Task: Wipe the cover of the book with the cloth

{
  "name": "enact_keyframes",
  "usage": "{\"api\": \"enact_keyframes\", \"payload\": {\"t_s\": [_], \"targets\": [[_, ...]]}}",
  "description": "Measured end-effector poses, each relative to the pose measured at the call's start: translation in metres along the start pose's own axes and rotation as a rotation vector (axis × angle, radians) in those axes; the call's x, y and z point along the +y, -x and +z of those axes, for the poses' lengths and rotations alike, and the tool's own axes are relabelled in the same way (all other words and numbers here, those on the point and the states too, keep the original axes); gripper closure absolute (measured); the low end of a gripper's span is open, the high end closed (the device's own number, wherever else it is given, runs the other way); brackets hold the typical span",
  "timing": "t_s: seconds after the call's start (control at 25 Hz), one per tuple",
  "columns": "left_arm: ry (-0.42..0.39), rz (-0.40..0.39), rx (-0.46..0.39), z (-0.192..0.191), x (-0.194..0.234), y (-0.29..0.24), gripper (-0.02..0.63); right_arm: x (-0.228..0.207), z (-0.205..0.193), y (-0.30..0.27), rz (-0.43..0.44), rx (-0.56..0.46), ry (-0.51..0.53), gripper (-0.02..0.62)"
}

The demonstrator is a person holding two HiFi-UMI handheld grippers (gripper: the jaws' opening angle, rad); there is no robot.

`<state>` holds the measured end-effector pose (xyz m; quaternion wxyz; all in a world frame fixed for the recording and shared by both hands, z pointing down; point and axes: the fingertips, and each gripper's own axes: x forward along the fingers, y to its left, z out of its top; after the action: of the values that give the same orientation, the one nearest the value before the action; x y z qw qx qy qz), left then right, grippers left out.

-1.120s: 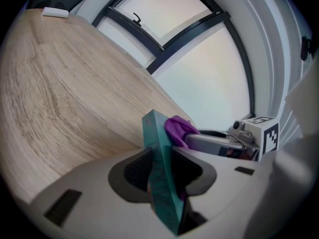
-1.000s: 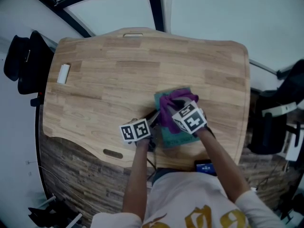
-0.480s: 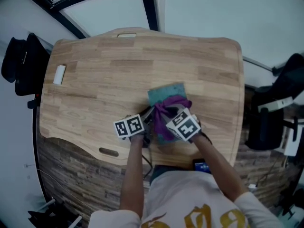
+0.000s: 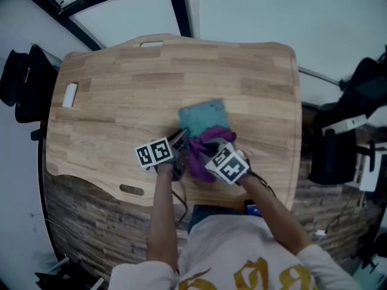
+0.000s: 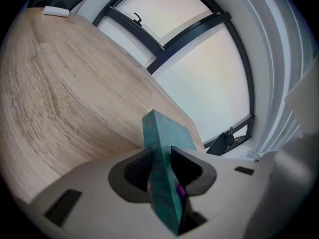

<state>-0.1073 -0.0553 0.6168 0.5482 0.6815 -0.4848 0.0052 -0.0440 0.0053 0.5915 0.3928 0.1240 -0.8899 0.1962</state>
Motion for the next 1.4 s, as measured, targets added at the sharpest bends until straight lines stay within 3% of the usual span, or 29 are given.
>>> {"api": "enact_keyframes", "payload": {"t_s": [0.16,0.36,0.64,1.4], "targets": [[-0.007,-0.019,0.026,-0.006,-0.005,-0.002,0.486,0.002,-0.009,0.007,0.004,-0.003,-0.011,0.532],[-0.052,0.017,0.002,-0.006,-0.004,-0.001,0.486,0.0,-0.022,0.019,-0.006,0.001,-0.018,0.532],[-0.005,-0.017,0.026,-0.006,-0.003,-0.002,0.486,-0.018,-0.036,0.034,-0.041,-0.019,-0.079,0.532],[-0.009,-0.034,0.05,-0.01,-0.007,-0.005,0.486,-0.079,-0.002,0.018,-0.135,-0.03,-0.072,0.532]]}}
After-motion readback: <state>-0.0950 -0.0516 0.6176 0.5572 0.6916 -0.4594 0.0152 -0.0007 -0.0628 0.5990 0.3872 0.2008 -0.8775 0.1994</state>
